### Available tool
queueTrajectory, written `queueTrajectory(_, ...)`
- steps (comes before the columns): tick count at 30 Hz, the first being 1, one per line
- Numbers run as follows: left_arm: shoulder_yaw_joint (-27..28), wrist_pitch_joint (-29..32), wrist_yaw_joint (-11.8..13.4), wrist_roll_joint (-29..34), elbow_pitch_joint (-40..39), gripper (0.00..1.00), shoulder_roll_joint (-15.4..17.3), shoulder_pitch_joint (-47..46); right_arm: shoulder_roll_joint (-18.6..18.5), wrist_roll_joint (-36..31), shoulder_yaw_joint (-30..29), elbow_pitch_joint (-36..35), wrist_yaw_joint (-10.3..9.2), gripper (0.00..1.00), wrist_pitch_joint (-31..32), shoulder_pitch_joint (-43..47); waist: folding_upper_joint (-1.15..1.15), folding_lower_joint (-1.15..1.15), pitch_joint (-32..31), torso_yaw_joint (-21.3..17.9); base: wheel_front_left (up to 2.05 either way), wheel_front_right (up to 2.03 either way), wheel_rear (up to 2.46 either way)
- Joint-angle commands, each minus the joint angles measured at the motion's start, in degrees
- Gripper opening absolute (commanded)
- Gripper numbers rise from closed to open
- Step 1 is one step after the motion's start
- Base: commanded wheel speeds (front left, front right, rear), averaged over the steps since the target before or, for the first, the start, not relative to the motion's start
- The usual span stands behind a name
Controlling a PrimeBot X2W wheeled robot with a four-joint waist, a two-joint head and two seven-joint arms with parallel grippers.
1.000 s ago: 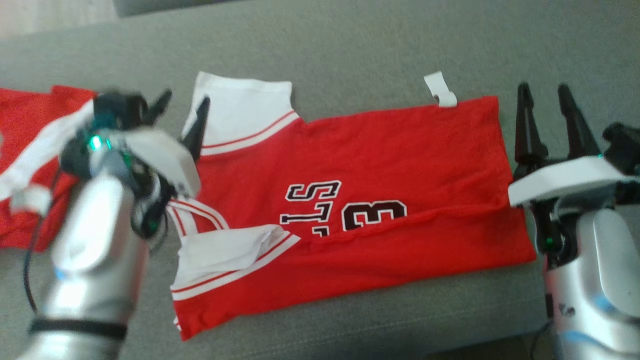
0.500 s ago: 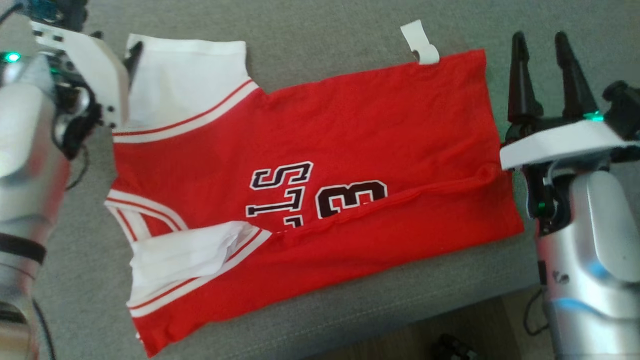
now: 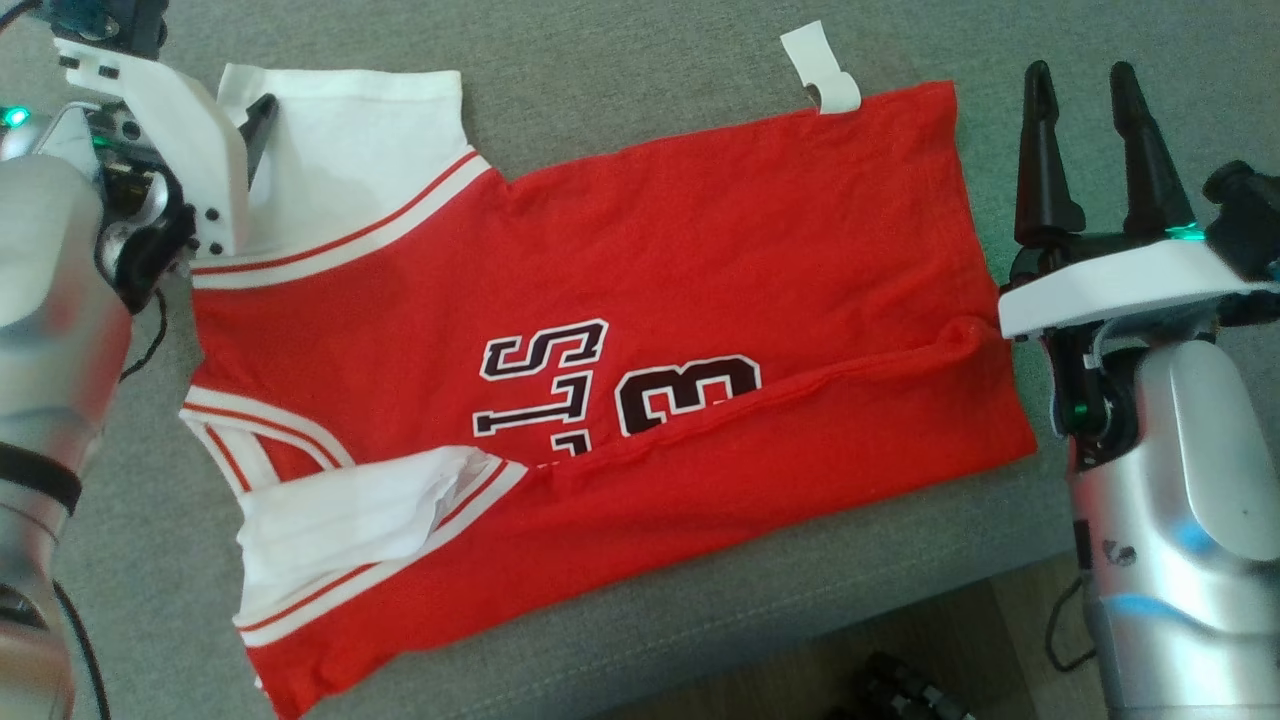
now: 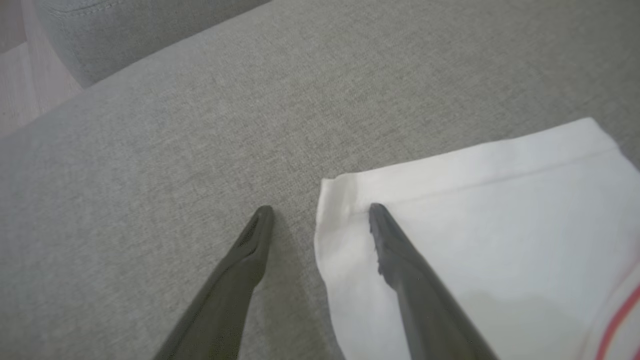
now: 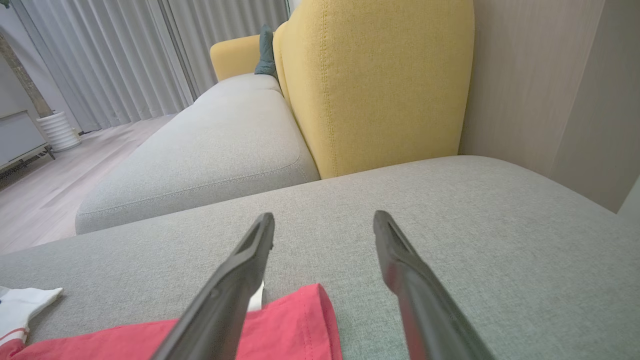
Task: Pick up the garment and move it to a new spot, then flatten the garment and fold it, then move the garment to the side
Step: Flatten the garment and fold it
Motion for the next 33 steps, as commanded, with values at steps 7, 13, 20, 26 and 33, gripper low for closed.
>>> queueTrajectory(7, -2.1, -1.5, 0.1, -7.4, -1.4, 0.00, 1.5, -1.8, -0.3, -1.3, -0.1, -1.1, -0.05, 1.00, -0.1, -1.8, 0.00, 0.00, -1.4, 1.2, 0.00, 0.00, 0.00)
queueTrajectory(13, -3.8, -7.2, 0.1, -9.1, -3.0, 0.00, 1.2, -2.1, -2.2, -2.0, 1.0, -0.3, -0.05, 1.00, 1.5, -3.7, 0.00, 0.00, -3.7, 3.3, 0.00, 0.00, 0.00)
queueTrajectory(20, -4.8, -14.7, 0.1, -11.6, -5.7, 0.00, 0.9, 0.3, -4.4, 0.6, 1.8, 3.7, -0.05, 1.00, 5.3, -5.3, 0.00, 0.00, -8.2, 6.9, 0.00, 0.00, 0.00)
queueTrajectory(26, -5.5, -17.9, 0.1, -13.3, -9.3, 0.00, 1.2, 3.5, -7.3, 1.8, 4.6, 9.2, -0.05, 1.00, 9.2, -6.1, 0.00, 0.00, -10.5, 9.3, 0.00, 0.00, 0.00)
queueTrajectory(33, -6.5, -18.6, 1.0, -13.0, -14.5, 0.00, 1.6, 6.0, -10.8, 2.3, 7.3, 17.0, -0.05, 1.00, 13.8, -9.2, 0.00, 0.00, -10.4, 11.3, 0.00, 0.00, 0.00)
